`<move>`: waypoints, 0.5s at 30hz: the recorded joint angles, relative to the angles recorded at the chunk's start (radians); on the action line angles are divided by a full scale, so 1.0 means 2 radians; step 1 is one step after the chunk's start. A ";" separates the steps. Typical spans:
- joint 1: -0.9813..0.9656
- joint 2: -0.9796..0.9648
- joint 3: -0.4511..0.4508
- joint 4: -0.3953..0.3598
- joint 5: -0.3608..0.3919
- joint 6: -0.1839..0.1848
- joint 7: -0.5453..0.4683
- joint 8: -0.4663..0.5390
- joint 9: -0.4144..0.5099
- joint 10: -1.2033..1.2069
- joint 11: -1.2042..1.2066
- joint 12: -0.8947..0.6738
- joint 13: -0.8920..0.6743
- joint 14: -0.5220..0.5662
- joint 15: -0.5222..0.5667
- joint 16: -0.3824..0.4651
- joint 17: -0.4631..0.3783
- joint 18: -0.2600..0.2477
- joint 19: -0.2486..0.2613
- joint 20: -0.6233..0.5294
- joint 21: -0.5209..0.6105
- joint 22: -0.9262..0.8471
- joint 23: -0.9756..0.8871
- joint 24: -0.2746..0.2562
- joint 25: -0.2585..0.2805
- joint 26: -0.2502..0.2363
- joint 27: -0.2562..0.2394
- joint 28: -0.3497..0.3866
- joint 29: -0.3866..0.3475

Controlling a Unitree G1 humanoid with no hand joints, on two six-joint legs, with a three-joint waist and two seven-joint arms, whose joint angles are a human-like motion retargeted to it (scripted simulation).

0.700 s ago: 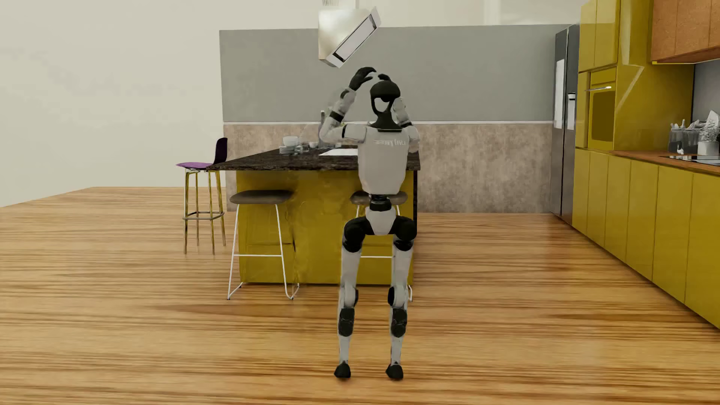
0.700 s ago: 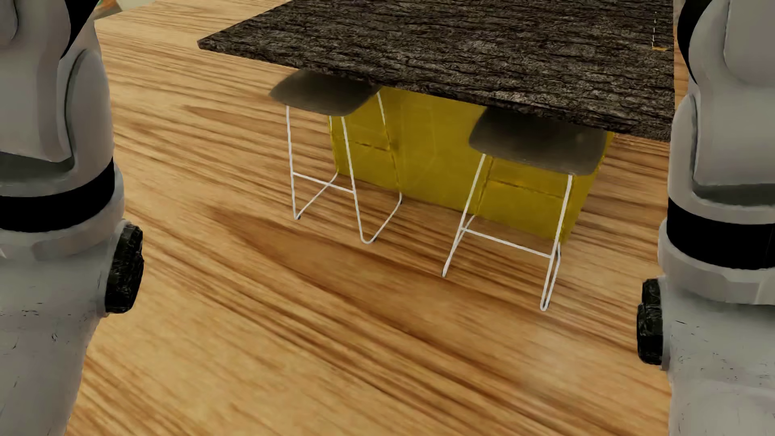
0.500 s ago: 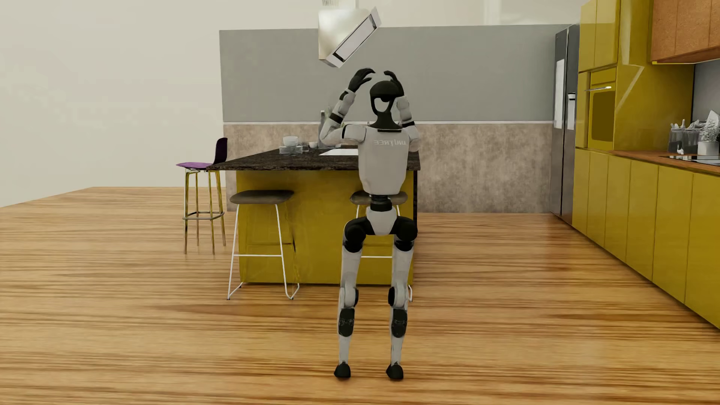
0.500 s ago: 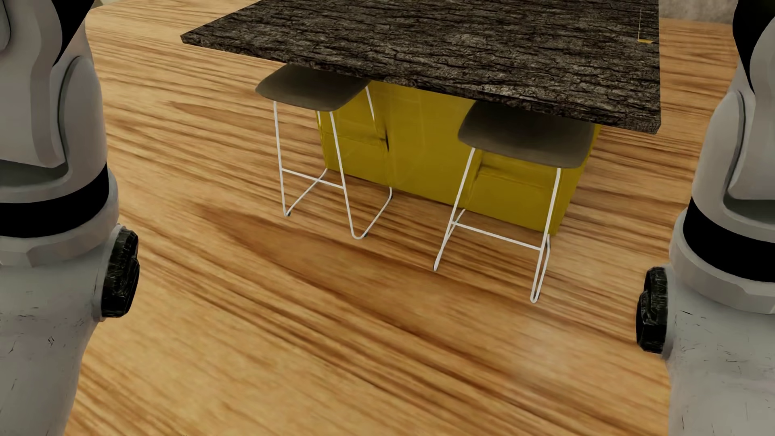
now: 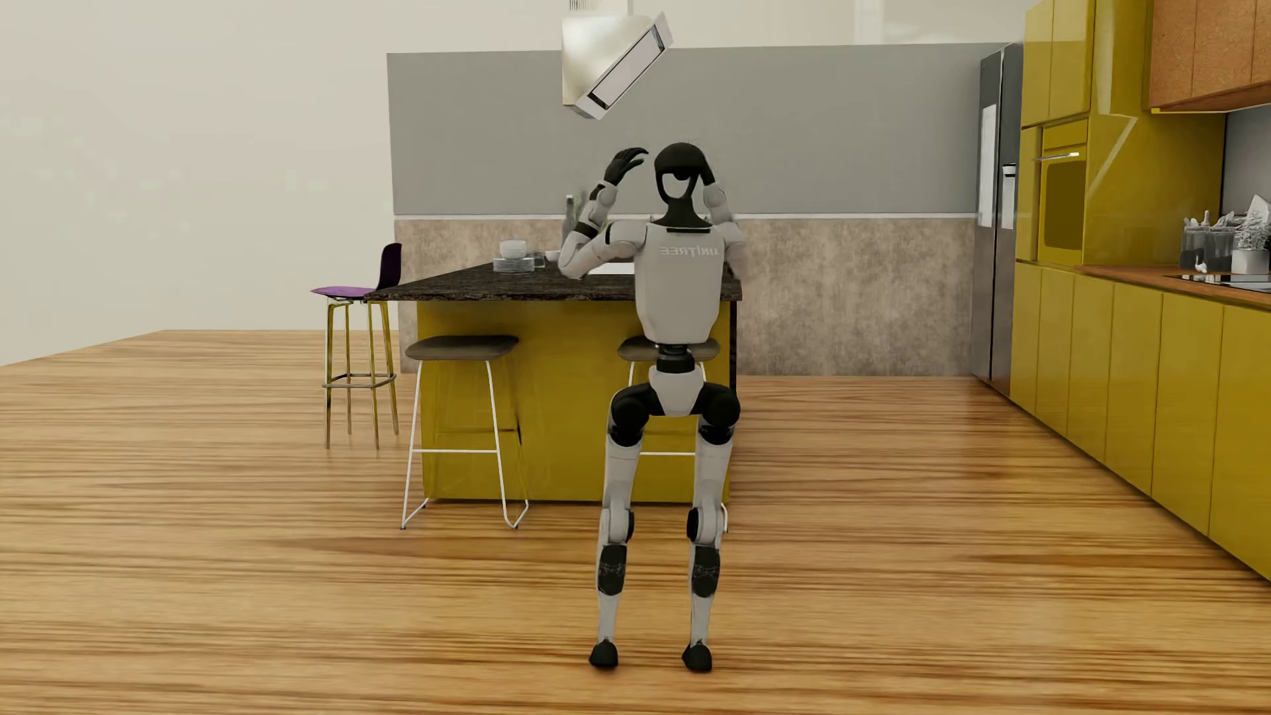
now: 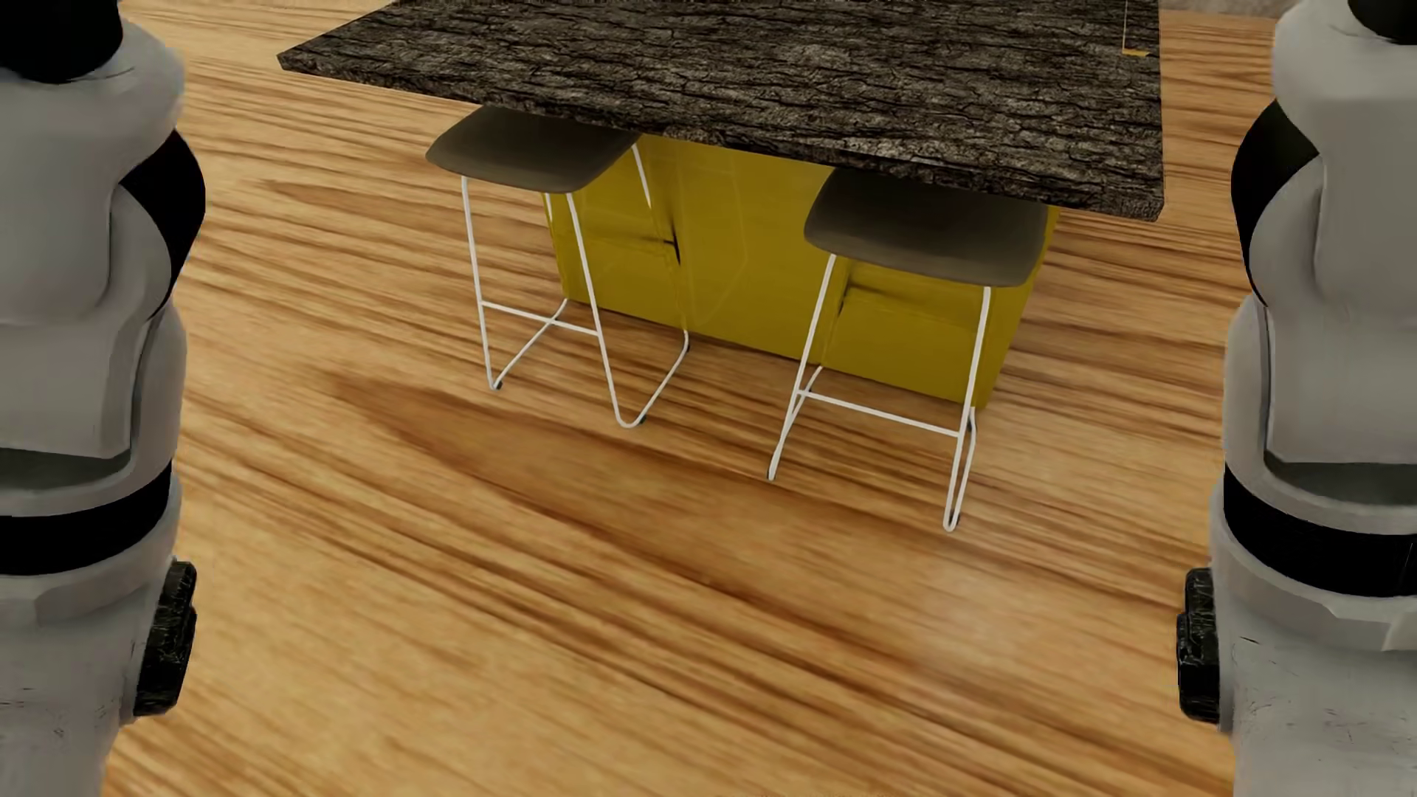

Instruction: Don't move

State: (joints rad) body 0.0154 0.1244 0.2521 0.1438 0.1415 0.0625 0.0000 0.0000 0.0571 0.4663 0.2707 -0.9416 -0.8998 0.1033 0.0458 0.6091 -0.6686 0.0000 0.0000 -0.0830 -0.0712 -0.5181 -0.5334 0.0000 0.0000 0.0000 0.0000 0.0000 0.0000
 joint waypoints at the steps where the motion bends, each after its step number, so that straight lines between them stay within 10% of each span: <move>1: -0.001 -0.001 0.000 -0.001 -0.001 0.002 0.000 0.000 -0.003 -0.002 -0.004 0.074 0.065 0.005 0.006 0.008 -0.003 0.000 0.000 -0.009 0.019 -0.021 -0.014 0.000 0.000 0.000 0.000 0.000 0.000; 7: -0.029 -0.010 -0.010 -0.011 -0.011 0.028 0.000 0.000 -0.012 -0.002 -0.038 0.550 0.511 0.033 0.085 -0.045 0.055 0.000 0.000 -0.157 0.192 0.162 0.169 0.000 0.000 0.000 0.000 0.000 0.000; 15: -0.095 -0.033 -0.019 -0.017 -0.029 0.031 0.000 0.000 0.009 0.042 -0.058 0.592 0.575 0.041 0.176 -0.085 0.097 0.000 0.000 -0.282 0.328 0.587 0.620 0.000 0.000 0.000 0.000 0.000 0.000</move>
State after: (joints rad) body -0.1744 0.0577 0.2142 0.1091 0.0845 0.1245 0.0000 0.0000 0.0749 0.5512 0.1555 0.2429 0.2504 0.1857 0.3977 0.4389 -0.4742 0.0000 0.0000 -0.6463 0.5855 0.6557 0.7067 0.0000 0.0000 0.0000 0.0000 0.0000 0.0000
